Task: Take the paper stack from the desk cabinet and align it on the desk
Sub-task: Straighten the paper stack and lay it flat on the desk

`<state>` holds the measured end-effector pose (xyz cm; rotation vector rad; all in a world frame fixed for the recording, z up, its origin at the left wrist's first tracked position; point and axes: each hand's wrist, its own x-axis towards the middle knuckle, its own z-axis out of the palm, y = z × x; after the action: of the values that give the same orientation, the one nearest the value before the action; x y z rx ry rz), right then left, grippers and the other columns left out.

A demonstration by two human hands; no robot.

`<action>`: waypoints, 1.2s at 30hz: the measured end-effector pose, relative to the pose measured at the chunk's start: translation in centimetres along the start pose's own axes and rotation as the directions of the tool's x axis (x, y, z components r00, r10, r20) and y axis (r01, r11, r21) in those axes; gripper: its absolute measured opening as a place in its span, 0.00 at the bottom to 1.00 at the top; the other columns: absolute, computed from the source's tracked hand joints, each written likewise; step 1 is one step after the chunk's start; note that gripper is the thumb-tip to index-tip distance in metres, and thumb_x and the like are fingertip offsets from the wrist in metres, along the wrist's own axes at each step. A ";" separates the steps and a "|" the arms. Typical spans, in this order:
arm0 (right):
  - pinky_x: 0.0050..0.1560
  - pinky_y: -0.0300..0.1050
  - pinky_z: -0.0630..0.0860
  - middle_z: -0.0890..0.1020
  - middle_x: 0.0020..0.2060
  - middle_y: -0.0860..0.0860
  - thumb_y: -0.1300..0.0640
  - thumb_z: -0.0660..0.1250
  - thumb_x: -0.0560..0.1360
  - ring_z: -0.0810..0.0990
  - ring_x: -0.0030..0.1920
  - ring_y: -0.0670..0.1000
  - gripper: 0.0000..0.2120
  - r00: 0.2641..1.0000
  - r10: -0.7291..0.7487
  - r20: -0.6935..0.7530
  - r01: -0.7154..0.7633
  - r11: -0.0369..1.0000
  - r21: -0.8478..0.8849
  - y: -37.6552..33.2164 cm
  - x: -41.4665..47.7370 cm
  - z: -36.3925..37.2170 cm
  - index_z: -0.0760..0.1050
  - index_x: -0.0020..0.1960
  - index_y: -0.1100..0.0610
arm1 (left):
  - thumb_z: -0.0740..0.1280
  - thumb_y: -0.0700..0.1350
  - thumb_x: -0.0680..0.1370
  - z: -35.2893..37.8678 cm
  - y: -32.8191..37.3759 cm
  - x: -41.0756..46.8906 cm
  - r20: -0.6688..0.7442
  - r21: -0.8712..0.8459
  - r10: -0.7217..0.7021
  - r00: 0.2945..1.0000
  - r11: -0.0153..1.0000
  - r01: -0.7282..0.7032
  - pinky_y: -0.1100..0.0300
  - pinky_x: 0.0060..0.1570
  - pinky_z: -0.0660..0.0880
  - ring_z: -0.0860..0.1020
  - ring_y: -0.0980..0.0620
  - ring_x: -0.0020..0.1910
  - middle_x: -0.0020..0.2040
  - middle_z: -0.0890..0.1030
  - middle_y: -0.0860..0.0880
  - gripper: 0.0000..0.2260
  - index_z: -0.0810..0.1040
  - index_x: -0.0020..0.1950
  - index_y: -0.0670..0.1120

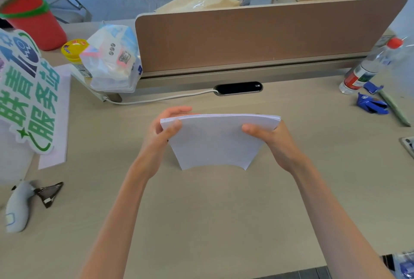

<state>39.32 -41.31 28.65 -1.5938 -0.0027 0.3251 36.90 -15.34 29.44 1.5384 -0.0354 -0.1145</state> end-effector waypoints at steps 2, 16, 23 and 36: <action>0.42 0.38 0.73 0.83 0.43 0.50 0.48 0.71 0.67 0.79 0.42 0.48 0.17 0.998 -0.068 -0.013 0.068 0.998 -0.007 -1.2 -0.1 0.2 0.80 0.48 0.61 | 0.70 0.54 0.64 -0.5 -0.4 -0.1 0.058 0.063 -0.056 0.997 0.997 0.052 0.66 0.46 0.72 0.78 0.58 0.48 0.51 0.82 0.56 0.21 0.79 0.57 0.54; 0.47 0.39 0.76 0.86 0.41 0.59 0.52 0.68 0.73 0.85 0.41 0.51 0.15 0.955 -0.258 -0.149 0.242 0.964 -0.114 -3.7 0.0 0.5 0.79 0.48 0.65 | 0.74 0.52 0.63 -0.2 -0.9 -0.1 0.080 0.060 -0.231 0.970 0.972 0.226 0.51 0.61 0.73 0.82 0.54 0.49 0.48 0.85 0.53 0.12 0.85 0.46 0.54; 0.53 0.39 0.77 0.84 0.54 0.49 0.58 0.77 0.65 0.82 0.54 0.48 0.25 0.939 0.150 0.310 -0.091 0.976 -0.196 -0.6 0.0 -3.1 0.77 0.61 0.51 | 0.75 0.52 0.61 -1.0 -1.6 0.8 0.125 0.094 -0.274 0.954 0.960 0.263 0.58 0.56 0.75 0.82 0.55 0.50 0.49 0.85 0.53 0.17 0.84 0.49 0.51; 0.45 0.37 0.80 0.85 0.45 0.47 0.65 0.70 0.73 0.83 0.45 0.42 0.13 0.999 -0.009 0.035 0.012 0.997 -0.076 3.3 0.3 0.8 0.78 0.51 0.49 | 0.77 0.42 0.66 0.6 -4.9 0.7 -0.018 -0.022 -0.334 0.943 0.943 0.333 0.73 0.40 0.77 0.83 0.62 0.44 0.43 0.86 0.61 0.15 0.80 0.50 0.52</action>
<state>38.77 -40.70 25.39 -1.6631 -0.0505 0.3483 37.29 -16.15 24.54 1.5159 0.2449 -0.3665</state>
